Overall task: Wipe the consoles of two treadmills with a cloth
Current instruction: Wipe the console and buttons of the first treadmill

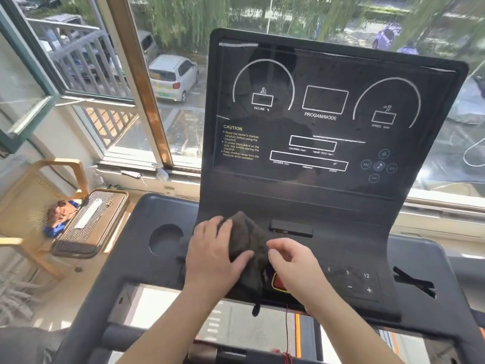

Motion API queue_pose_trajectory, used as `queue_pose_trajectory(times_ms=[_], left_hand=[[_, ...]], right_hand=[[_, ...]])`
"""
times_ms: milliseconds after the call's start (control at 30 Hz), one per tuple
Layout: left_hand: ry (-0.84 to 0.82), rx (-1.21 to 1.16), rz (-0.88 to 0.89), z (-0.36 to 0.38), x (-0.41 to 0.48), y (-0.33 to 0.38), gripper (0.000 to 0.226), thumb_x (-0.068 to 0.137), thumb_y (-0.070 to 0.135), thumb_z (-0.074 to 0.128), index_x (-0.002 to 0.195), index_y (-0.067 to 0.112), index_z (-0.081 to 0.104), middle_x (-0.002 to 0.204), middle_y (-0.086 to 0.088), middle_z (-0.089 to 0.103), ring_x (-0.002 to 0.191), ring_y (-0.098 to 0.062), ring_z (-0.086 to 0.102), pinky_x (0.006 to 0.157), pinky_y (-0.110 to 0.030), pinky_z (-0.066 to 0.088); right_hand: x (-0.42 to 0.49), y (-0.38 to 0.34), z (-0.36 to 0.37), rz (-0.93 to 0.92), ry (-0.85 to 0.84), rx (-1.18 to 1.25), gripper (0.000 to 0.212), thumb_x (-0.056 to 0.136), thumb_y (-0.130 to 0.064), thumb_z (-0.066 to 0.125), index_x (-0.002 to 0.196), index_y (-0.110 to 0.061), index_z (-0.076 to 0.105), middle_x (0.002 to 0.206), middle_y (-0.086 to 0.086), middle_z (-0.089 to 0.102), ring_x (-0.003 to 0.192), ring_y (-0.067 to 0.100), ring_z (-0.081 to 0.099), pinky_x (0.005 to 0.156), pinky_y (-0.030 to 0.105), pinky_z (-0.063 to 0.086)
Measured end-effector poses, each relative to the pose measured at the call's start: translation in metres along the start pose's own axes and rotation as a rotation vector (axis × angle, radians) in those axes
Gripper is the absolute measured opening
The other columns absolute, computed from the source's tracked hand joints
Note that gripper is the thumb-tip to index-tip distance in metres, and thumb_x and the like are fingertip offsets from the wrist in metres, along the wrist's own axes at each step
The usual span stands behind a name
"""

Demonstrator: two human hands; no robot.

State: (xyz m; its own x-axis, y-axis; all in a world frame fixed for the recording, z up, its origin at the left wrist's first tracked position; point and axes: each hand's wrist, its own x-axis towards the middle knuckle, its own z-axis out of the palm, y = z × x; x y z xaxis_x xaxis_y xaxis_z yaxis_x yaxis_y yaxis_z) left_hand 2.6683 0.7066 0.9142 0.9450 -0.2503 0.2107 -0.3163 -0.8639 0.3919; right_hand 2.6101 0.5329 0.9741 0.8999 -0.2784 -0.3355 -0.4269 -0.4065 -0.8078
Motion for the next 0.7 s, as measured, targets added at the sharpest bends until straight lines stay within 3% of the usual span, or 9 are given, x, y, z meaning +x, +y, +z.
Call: queue_pose_trajectory(times_ms=[100,167,300,367,433,500,533,600,700], left_hand=[[-0.107,-0.054,-0.039,-0.002,-0.003,-0.021,0.056,0.083,0.054,0.07,0.128,0.02,0.068,0.138,0.0,0.059,0.13,-0.021,0.049,0.109,-0.04,0.046],[-0.099,-0.098,-0.026,-0.001,-0.004,-0.027,0.034,0.089,0.041,0.066,0.116,0.021,0.074,0.136,0.002,0.061,0.128,-0.017,0.051,0.106,-0.039,0.049],[0.028,-0.301,-0.265,-0.033,0.019,-0.02,0.016,0.097,0.032,0.053,0.091,0.023,0.064,0.097,0.008,0.066,0.092,-0.009,0.059,0.076,-0.026,0.051],[0.013,-0.471,-0.365,-0.052,0.033,-0.01,0.017,0.1,0.031,0.051,0.088,0.022,0.059,0.083,0.005,0.063,0.079,-0.011,0.06,0.065,-0.023,0.044],[-0.079,-0.496,-0.266,-0.059,0.036,0.001,0.02,0.098,0.041,0.056,0.087,0.026,0.062,0.083,0.009,0.063,0.08,-0.008,0.06,0.067,-0.022,0.046],[-0.182,-0.32,-0.1,-0.049,0.027,0.004,0.034,0.088,0.064,0.057,0.091,0.031,0.066,0.098,0.016,0.065,0.095,-0.005,0.059,0.081,-0.029,0.052],[-0.234,-0.138,-0.008,-0.037,0.021,0.003,0.048,0.084,0.075,0.052,0.104,0.034,0.067,0.117,0.016,0.063,0.112,-0.008,0.055,0.095,-0.035,0.051],[-0.343,0.164,0.079,-0.013,0.009,-0.001,0.081,0.082,0.086,0.04,0.144,0.035,0.05,0.16,0.007,0.037,0.148,-0.023,0.03,0.122,-0.053,0.024],[-0.364,0.274,0.028,0.013,-0.007,0.011,0.091,0.091,0.082,0.024,0.163,0.028,0.012,0.174,-0.003,-0.002,0.159,-0.032,-0.007,0.124,-0.062,-0.007]], right_hand=[[0.003,0.0,0.015,-0.16,-0.075,-0.266,0.029,0.102,-0.025,0.054,0.127,-0.029,0.07,0.117,-0.019,0.067,0.113,0.004,0.06,0.101,0.026,0.05],[0.006,0.001,0.026,-0.2,-0.155,-0.437,0.035,0.103,-0.027,0.05,0.134,-0.027,0.066,0.129,-0.012,0.065,0.129,0.01,0.051,0.111,0.029,0.042],[0.008,-0.002,0.039,-0.256,-0.205,-0.52,0.041,0.104,-0.025,0.047,0.143,-0.023,0.06,0.141,-0.007,0.062,0.136,0.017,0.048,0.113,0.026,0.037],[0.01,-0.008,0.04,-0.235,-0.273,-0.404,0.042,0.104,-0.023,0.047,0.145,-0.025,0.059,0.142,-0.01,0.061,0.133,0.011,0.053,0.108,0.021,0.041],[0.012,-0.014,0.035,-0.121,-0.322,-0.151,0.037,0.103,-0.017,0.048,0.13,-0.03,0.07,0.129,-0.007,0.071,0.116,0.011,0.066,0.1,0.028,0.055],[0.017,-0.014,0.025,-0.009,-0.162,0.095,0.033,0.102,-0.012,0.05,0.108,-0.027,0.078,0.107,0.006,0.077,0.098,0.022,0.073,0.09,0.044,0.062],[0.019,-0.01,0.018,0.029,-0.04,0.15,0.031,0.102,-0.01,0.05,0.105,-0.024,0.078,0.101,0.006,0.077,0.094,0.021,0.074,0.087,0.046,0.063],[0.023,0.0,0.005,0.058,0.16,0.134,0.027,0.103,-0.01,0.05,0.105,-0.024,0.074,0.094,-0.003,0.077,0.089,0.015,0.073,0.086,0.044,0.063],[0.023,0.008,-0.001,0.048,0.238,0.097,0.026,0.102,-0.011,0.05,0.104,-0.025,0.072,0.089,-0.008,0.076,0.085,0.021,0.072,0.083,0.039,0.061]])
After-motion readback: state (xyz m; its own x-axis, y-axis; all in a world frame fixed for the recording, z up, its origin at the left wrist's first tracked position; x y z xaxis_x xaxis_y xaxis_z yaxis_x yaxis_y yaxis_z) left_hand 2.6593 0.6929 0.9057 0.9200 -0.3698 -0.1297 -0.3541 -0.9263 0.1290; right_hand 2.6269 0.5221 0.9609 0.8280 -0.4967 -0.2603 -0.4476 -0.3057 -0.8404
